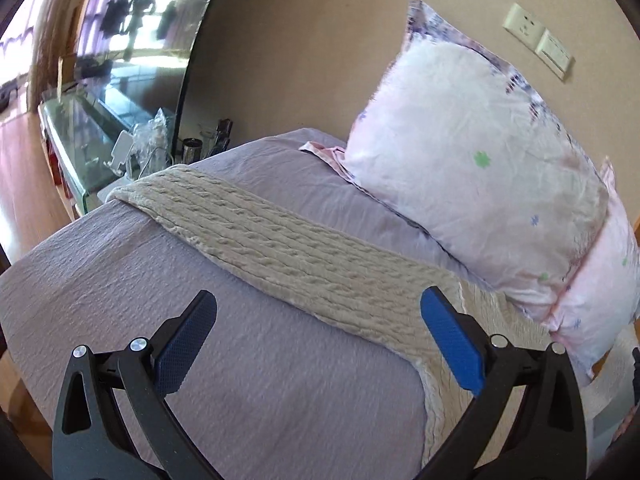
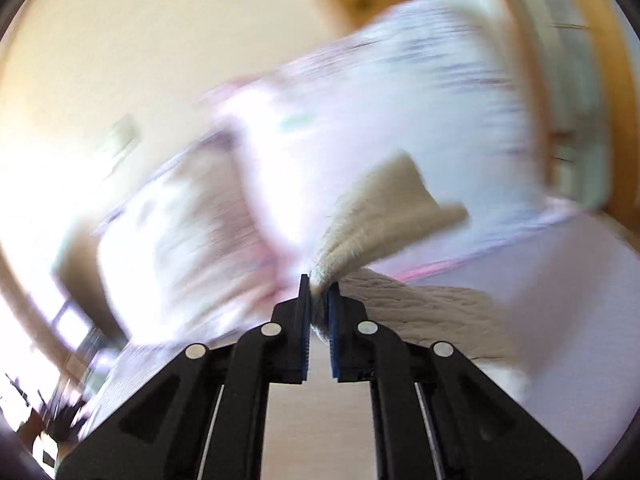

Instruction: Fold small clothes

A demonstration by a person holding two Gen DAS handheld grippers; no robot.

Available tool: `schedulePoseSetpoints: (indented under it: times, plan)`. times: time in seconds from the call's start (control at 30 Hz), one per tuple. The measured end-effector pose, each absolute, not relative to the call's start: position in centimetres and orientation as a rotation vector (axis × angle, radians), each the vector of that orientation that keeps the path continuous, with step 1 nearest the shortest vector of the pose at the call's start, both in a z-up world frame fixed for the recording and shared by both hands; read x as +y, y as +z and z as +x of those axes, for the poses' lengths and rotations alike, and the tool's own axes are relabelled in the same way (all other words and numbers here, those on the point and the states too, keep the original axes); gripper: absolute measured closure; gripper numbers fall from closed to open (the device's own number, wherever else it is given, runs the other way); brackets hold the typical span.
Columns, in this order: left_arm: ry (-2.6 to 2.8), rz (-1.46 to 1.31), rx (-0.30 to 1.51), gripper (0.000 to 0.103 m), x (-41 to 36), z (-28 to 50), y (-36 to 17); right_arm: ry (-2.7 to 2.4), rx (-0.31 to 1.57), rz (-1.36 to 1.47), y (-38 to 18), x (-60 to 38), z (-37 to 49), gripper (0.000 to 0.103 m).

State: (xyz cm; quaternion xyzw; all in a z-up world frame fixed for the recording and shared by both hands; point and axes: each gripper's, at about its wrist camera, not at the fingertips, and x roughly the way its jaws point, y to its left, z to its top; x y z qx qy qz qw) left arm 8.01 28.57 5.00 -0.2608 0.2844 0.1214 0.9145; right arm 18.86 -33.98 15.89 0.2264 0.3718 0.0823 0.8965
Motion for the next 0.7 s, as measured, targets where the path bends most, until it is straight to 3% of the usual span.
schedulePoseSetpoints:
  times: [0.07,0.13,0.17,0.27,0.3,0.5,0.6,0.67,0.7]
  plan:
    - [0.273,-0.581,0.608,0.001,29.9,8.9,4.6,0.389,0.866,0.429,14.4,-25.6,20.0,0.089]
    - [0.290,-0.610,0.639,0.001,30.8,9.9,4.0,0.568,1.012,0.403,11.9,-19.1,20.2,0.069]
    - [0.293,-0.634,0.655,0.001,31.4,10.2,3.6,0.637,1.076,0.405,10.7,-16.6,19.9,0.064]
    - [0.302,-0.730,0.696,0.001,33.3,11.0,2.2,0.667,1.060,0.419,10.5,-15.5,18.7,0.046]
    - [0.313,-0.759,0.703,0.002,34.0,11.2,1.7,0.634,1.033,0.417,10.7,-16.4,18.6,0.034]
    - [0.367,-0.860,0.642,0.011,37.8,12.0,1.0,0.466,0.965,0.485,11.5,-24.1,18.0,0.028]
    - [0.399,-0.890,0.626,0.026,39.4,12.8,0.9,0.434,0.944,0.516,11.2,-26.4,17.6,0.026]
    - [0.444,-0.901,0.642,0.047,40.3,13.3,0.8,0.427,0.934,0.518,11.4,-27.0,16.8,0.026]
    - [0.457,-0.912,0.659,0.068,40.6,13.6,0.7,0.427,0.933,0.516,11.3,-27.3,16.7,0.026]
